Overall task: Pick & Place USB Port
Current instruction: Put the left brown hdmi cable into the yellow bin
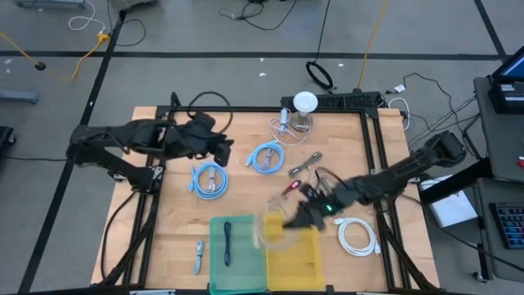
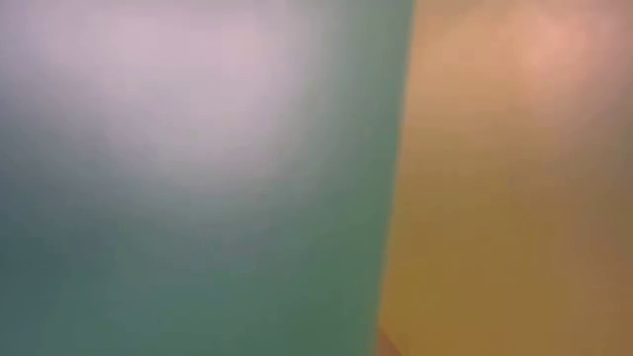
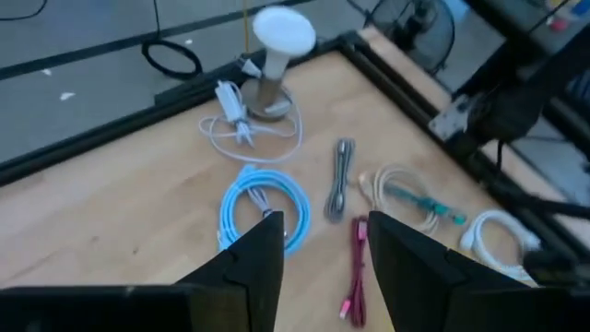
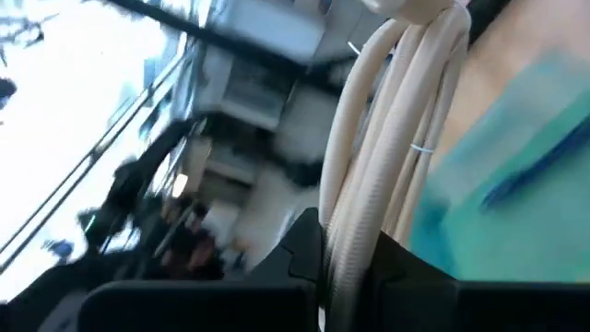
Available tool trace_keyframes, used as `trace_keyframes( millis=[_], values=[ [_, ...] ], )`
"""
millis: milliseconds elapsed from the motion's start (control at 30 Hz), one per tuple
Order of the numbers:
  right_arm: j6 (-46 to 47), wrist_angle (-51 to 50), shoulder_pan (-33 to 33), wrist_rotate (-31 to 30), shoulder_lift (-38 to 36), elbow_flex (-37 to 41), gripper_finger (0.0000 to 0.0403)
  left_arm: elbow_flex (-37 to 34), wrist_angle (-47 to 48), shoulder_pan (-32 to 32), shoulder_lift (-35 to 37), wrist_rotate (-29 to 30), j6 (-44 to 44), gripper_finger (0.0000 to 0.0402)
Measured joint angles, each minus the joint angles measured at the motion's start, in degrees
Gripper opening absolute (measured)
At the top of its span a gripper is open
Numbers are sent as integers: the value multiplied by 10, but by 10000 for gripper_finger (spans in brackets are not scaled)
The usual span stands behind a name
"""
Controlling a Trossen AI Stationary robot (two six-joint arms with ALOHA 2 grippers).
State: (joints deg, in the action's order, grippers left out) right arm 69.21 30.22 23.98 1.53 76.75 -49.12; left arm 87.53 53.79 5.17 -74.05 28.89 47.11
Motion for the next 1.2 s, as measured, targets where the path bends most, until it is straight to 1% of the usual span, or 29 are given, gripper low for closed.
trace_keyframes(
  millis=[67, 100, 167, 233, 300, 367, 433, 500, 600, 767, 1000, 1067, 1200],
  values=[
    [13, -53, 50, -23, -19, 0, 10, 0, -6, 11, 3, 3, 14, 160],
    [21, -78, 75, -45, -25, 0, 10, 0, -7, 19, 3, 3, 23, 160],
    [43, -131, 128, -102, -35, 0, 10, 0, -8, 41, 1, 3, 43, 160],
    [64, -169, 182, -167, -39, 0, 10, 0, -19, 69, -12, 19, 69, 160],
    [86, -183, 228, -235, -32, 0, 10, 0, -38, 103, -28, 40, 96, 160],
    [103, -185, 261, -286, -15, 0, 10, 0, -69, 139, -51, 60, 111, 160],
    [124, -168, 279, -312, 13, 0, 10, 0, -113, 169, -74, 74, 126, 161],
    [126, -122, 285, -331, 46, 0, 10, 0, -158, 196, -95, 87, 134, 161],
    [122, -52, 286, -331, 97, -5, 10, 0, -222, 224, -129, 102, 148, 161],
    [140, -54, 277, -328, 150, -19, 10, 0, -280, 264, -158, 113, 168, 161],
    [159, -91, 260, -266, 171, -20, 10, 0, -285, 306, -161, 169, 196, 161],
    [159, -99, 254, -255, 172, -20, 10, 0, -284, 311, -161, 181, 201, 161],
    [154, -102, 242, -253, 172, -20, 10, 0, -284, 316, -161, 187, 207, 161]
  ],
)
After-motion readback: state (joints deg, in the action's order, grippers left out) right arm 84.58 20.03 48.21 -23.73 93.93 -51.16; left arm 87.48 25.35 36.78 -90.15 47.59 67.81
